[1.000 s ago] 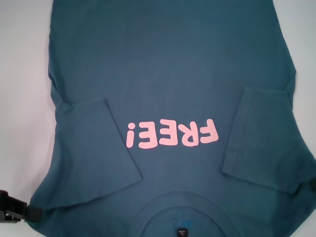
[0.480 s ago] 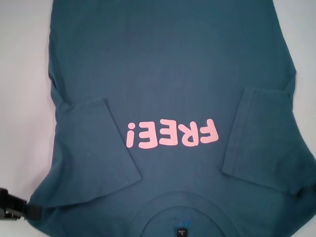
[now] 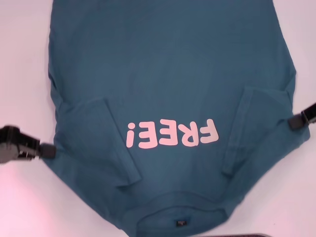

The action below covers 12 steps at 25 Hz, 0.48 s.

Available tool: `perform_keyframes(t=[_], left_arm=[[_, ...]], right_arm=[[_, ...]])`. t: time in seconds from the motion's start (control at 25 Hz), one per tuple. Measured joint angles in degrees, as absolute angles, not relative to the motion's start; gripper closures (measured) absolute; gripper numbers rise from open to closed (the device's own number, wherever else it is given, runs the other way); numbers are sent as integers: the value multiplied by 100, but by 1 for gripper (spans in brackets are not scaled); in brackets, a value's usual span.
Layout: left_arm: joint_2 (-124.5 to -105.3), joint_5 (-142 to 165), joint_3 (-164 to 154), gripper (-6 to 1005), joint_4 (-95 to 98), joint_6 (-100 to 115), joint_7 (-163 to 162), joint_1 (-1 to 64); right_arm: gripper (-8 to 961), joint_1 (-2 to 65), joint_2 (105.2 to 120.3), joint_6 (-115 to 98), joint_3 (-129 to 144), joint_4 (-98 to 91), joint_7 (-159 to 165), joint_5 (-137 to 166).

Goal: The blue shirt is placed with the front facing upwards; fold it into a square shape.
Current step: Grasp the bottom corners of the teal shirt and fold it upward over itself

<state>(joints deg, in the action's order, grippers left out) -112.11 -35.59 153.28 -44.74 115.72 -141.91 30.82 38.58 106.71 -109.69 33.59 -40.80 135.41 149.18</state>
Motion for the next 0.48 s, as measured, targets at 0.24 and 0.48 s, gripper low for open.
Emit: perform_keyframes(t=[0.24,0.48], left_arm=[[-11116,-3580,15521,972,-4404,11271,-14507,3461],[-10888,-3586,15552,972,-4266,10678,-14857,3861]], right_arm=[[929,3946,10630,-10510,3028,-4087,13724,14908],[928,3994,10469,-9811,2746,-4087,13956,14503]])
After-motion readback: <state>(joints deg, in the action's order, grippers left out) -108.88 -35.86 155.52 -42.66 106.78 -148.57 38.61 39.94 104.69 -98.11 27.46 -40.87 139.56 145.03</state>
